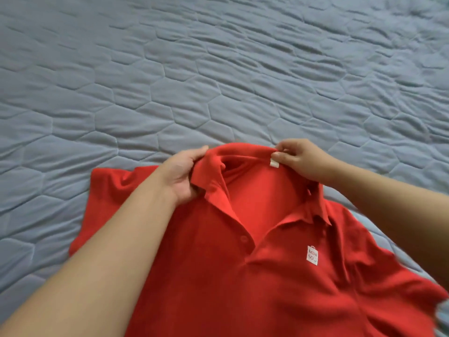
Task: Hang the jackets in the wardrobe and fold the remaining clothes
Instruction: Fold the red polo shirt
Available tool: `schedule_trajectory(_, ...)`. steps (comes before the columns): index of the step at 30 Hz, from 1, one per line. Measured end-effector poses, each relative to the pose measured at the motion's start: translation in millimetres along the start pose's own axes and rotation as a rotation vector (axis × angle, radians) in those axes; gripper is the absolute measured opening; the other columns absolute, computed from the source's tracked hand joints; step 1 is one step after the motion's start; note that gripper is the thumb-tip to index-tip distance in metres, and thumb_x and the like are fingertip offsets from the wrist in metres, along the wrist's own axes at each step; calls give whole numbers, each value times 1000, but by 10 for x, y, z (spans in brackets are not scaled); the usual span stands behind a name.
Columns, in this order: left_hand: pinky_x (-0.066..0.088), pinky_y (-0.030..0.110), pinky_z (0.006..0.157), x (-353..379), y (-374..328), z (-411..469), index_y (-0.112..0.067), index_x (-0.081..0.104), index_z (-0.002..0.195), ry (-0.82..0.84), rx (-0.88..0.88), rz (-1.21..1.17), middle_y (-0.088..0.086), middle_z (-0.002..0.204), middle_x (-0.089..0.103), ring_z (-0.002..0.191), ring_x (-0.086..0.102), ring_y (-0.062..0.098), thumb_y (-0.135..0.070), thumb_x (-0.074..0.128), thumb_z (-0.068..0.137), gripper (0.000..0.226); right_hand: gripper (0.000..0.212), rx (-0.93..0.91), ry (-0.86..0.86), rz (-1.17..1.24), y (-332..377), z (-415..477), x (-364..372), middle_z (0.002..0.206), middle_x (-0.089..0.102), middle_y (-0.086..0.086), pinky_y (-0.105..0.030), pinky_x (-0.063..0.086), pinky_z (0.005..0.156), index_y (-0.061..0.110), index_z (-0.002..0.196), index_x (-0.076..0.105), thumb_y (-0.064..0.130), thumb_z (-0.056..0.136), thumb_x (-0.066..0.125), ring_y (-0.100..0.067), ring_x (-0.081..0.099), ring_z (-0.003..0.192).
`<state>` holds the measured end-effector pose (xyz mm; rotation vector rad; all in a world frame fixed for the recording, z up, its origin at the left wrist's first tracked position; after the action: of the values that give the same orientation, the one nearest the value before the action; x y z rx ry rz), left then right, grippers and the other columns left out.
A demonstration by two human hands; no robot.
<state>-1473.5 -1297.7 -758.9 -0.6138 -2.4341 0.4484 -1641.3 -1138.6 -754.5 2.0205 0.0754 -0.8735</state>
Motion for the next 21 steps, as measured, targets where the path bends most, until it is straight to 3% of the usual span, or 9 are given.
schedule_trajectory(3,46,19,40,-32,105,17,-6,57,76,-128,-65,167,7,52,63,41,59,14,-16,39,98,30,10,56,10,-151,-65,117,76,76,59,-3,-26,38,67,18,83,64,21,92,61,-10,53,70)
schedule_trajectory(5,46,26,55,-103,-23,-9,-11,56,72,-412,111,670,11,74,64,66,65,26,-27,43,96,31,10,80,84,-289,-34,136,113,88,61,-4,-27,38,71,19,92,65,27,93,59,-19,54,85)
schedule_trajectory(7,44,35,77,-21,-180,-119,-14,57,86,-699,493,1312,12,98,61,100,59,31,-49,51,89,35,13,111,177,-392,2,102,91,86,56,0,-26,33,70,23,86,59,33,94,56,-18,51,85)
schedule_trajectory(8,44,38,83,89,-199,-182,-16,57,97,-727,598,1536,10,106,60,107,56,31,-57,53,84,43,16,111,209,-418,15,90,65,83,54,2,-25,32,69,23,83,57,35,94,56,-19,50,84)
schedule_trajectory(10,46,38,85,247,-155,-176,-17,58,105,-671,547,1850,9,114,61,110,57,31,-51,57,83,41,16,76,206,-446,39,106,0,83,55,2,-26,34,70,19,86,62,33,93,58,-22,54,88)
schedule_trajectory(12,48,34,81,329,-199,-70,-14,62,103,-641,451,1801,13,113,64,106,61,32,-29,57,85,24,19,60,98,-446,44,144,-44,91,61,-2,-31,42,75,17,99,68,33,92,59,-27,59,98)
schedule_trajectory(15,47,22,52,399,-300,48,-15,55,99,-403,421,1025,11,77,66,56,66,16,-24,59,89,14,21,136,-20,-570,18,122,24,112,65,-6,-35,44,79,23,106,66,35,92,56,-29,57,109)
schedule_trajectory(17,43,19,47,226,-347,-21,-11,50,106,-316,482,782,5,68,61,44,56,13,-21,60,90,22,19,134,-54,-546,19,97,111,114,65,-6,-35,45,81,21,106,64,29,93,54,-29,57,109)
schedule_trajectory(21,47,37,85,-802,-592,-409,-10,58,107,-702,770,1450,8,98,63,93,60,27,-24,73,80,34,37,-68,-23,-257,327,117,214,110,64,-6,-33,46,88,16,123,55,9,87,58,-25,60,101)
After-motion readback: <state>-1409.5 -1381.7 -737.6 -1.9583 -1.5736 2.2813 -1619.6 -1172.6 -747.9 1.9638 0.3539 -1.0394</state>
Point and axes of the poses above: each hand's wrist, its own z-axis towards the middle knuckle, its own x-axis out of the palm, y = z × x, the point moved 3 cm from there along z, towards the middle knuckle
